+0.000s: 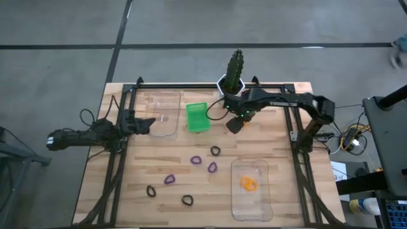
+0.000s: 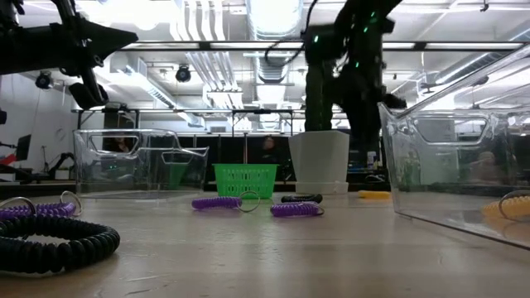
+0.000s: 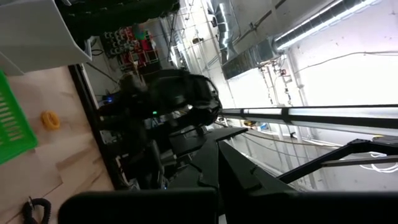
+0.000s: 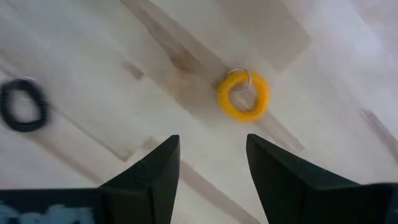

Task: Sort spring keychains
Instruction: Put the yellow spring keychain into the bottom transparent bin, then put the middle black spring keychain into the top transparent bin

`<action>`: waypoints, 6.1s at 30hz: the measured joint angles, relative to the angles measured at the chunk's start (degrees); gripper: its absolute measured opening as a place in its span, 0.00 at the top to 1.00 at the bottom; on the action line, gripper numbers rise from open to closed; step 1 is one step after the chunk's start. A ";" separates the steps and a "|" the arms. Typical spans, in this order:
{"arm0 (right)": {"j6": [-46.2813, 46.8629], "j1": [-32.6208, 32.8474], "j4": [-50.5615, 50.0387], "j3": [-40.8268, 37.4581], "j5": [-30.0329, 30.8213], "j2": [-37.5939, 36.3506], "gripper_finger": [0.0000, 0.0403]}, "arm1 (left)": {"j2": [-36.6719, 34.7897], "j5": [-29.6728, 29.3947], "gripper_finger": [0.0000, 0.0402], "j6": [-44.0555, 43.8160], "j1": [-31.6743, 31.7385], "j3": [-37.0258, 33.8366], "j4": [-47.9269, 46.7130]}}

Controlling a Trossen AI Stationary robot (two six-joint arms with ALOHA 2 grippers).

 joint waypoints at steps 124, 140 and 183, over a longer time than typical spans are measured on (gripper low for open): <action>16.37 44.77 2.45 1.75 -28.56 4.59 0.54 | 0.00 0.02 1.00 -1.11 -0.01 0.00 -0.87; 13.03 39.11 5.26 3.34 -24.83 -4.30 0.53 | 0.11 0.28 1.00 -6.87 -0.03 0.02 -1.36; 4.73 29.54 20.66 3.54 1.27 -10.64 0.60 | 50.66 22.74 0.60 22.79 -20.49 50.35 -61.24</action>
